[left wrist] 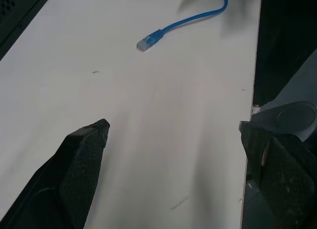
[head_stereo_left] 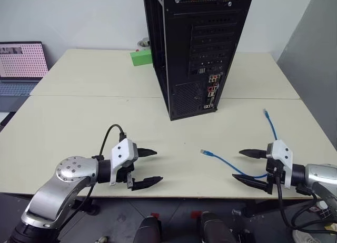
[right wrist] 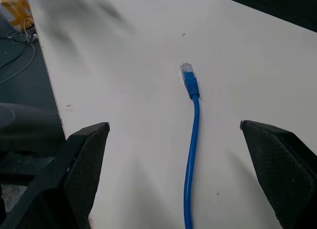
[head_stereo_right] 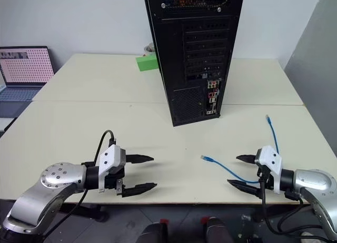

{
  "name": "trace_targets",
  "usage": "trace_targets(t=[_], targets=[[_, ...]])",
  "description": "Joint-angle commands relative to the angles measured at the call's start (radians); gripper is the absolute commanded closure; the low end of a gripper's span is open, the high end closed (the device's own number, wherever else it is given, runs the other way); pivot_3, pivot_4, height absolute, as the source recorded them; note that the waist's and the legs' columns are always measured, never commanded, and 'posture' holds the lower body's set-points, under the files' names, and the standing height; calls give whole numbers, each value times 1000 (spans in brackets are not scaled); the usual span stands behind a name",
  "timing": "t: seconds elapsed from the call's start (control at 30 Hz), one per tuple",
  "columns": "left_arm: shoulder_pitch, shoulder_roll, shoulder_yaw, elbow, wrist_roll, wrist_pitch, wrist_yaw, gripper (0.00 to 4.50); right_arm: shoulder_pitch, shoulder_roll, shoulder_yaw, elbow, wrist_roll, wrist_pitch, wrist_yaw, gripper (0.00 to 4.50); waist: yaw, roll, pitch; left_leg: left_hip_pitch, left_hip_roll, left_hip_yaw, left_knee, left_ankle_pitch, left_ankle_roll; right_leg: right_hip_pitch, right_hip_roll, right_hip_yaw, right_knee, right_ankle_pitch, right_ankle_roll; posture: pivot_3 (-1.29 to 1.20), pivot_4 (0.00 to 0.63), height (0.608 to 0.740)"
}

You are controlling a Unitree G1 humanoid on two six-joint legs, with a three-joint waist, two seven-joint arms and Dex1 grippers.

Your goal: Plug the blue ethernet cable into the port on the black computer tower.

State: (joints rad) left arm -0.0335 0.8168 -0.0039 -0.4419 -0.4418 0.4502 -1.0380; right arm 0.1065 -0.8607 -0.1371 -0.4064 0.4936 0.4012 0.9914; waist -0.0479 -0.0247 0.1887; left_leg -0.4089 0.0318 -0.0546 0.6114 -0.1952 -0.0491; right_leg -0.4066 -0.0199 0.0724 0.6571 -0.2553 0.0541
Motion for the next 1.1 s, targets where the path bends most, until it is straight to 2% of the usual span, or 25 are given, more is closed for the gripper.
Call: trace_targets(t=[0.03,0.33,0.67,0.77,0.9,1.1], targets=[[-21,-8,-17,-8,17,-21,9,6,-4,11,-17,-30,-6,-4,-24,0,0,0,0,0,0,0,0,0,0,0,0,0,0,0,0,0,150,740],[-62,-61,-53,-2,17,-22,29,6,-84,104,105,3,-101,5,-136,0,0,0,0,0,0,0,0,0,0,0,0,0,0,0,0,0,150,740],[-85,-77,-97,14,48,-51,21,6,-211,252,262,159,-241,-46,-218,0,-1,0,0,0,0,0,0,0,0,0,0,0,1,0,0,0,150,740],[-84,-79,-106,16,59,-74,15,0,-217,269,266,176,-248,-60,-212,530,-1,0,0,0,0,0,0,0,0,0,0,0,1,0,0,0,150,740],[-81,-79,-109,21,51,-77,7,0,-211,256,278,186,-272,-78,-198,1619,0,0,0,0,0,0,0,0,0,0,0,0,1,0,0,0,150,740],[-92,-77,-123,39,61,-83,-8,0,-202,244,276,187,-285,-78,-181,2834,0,0,0,0,0,0,0,0,0,0,0,0,1,0,0,0,150,740]])
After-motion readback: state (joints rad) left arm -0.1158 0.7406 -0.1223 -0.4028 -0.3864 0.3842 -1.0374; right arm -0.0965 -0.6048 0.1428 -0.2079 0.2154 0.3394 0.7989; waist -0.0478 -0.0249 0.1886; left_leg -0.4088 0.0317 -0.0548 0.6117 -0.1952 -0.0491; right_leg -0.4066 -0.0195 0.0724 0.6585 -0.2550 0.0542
